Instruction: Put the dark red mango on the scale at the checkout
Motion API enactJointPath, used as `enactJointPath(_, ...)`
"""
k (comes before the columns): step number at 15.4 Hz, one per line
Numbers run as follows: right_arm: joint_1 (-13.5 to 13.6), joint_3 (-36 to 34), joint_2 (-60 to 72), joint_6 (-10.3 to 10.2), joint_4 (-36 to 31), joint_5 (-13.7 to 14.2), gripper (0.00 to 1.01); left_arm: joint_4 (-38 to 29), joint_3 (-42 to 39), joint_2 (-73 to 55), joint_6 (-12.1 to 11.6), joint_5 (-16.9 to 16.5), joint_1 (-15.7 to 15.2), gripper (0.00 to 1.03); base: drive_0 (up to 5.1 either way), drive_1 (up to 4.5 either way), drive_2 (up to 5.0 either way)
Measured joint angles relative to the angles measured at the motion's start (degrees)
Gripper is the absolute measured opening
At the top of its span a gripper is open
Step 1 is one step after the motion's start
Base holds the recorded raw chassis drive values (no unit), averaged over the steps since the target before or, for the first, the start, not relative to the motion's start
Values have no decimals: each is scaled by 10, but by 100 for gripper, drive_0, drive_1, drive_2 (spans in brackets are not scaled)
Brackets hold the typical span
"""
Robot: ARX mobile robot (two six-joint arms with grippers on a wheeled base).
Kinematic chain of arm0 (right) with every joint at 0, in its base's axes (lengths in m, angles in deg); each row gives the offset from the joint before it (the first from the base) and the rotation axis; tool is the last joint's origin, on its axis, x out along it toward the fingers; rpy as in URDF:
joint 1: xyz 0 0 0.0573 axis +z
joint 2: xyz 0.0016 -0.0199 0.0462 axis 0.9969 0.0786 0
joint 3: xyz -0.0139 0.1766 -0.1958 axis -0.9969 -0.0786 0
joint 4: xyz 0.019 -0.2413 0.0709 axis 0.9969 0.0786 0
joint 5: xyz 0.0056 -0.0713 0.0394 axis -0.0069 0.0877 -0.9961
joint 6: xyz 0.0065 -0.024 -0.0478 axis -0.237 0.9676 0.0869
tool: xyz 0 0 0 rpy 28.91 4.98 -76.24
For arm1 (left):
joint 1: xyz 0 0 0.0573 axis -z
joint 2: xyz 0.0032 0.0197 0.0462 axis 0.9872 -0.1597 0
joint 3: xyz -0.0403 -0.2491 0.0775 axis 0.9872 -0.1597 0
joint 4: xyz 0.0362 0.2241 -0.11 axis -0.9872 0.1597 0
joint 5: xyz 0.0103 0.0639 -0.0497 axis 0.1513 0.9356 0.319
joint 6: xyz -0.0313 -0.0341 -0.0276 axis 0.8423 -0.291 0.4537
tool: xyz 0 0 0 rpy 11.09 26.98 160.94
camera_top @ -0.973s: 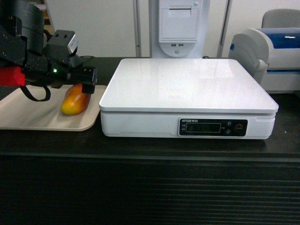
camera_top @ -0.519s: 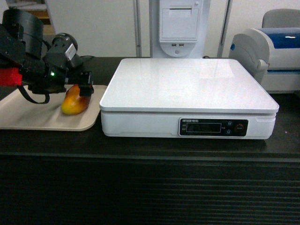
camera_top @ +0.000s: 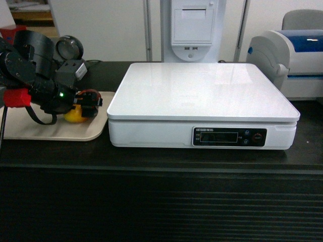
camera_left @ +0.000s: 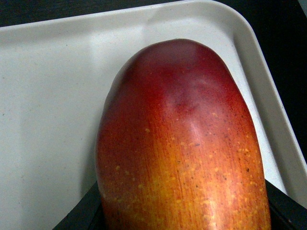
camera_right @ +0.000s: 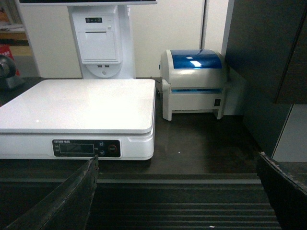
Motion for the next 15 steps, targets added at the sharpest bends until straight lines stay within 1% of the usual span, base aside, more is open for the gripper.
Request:
enactJointPath(3, 0, 0, 0, 0, 0, 0, 98, -13, -9, 3, 0, 2, -3, 58, 0, 0, 0)
enactJointPath(8, 0, 0, 0, 0, 0, 0, 98, -39, -62, 51, 0, 6, -5, 58, 0, 0, 0)
enactJointPath(11, 0, 0, 0, 0, 0, 0, 98, -76, -119, 148, 3, 5, -2, 58, 0, 0, 0)
enactJointPath(12, 0, 0, 0, 0, 0, 0, 98, -86, -134, 184, 5, 5, 7, 58, 0, 0, 0)
enactJointPath(13, 0, 0, 0, 0, 0, 0, 98, -89, -144, 213, 6, 6, 21, 58, 0, 0, 0)
enactJointPath(14, 0, 0, 0, 0, 0, 0, 98, -88, -146, 249, 17, 3, 67, 58, 0, 0, 0)
enactJointPath(15, 0, 0, 0, 0, 0, 0, 98, -65, -123, 258, 34, 6, 150, 58, 0, 0, 0)
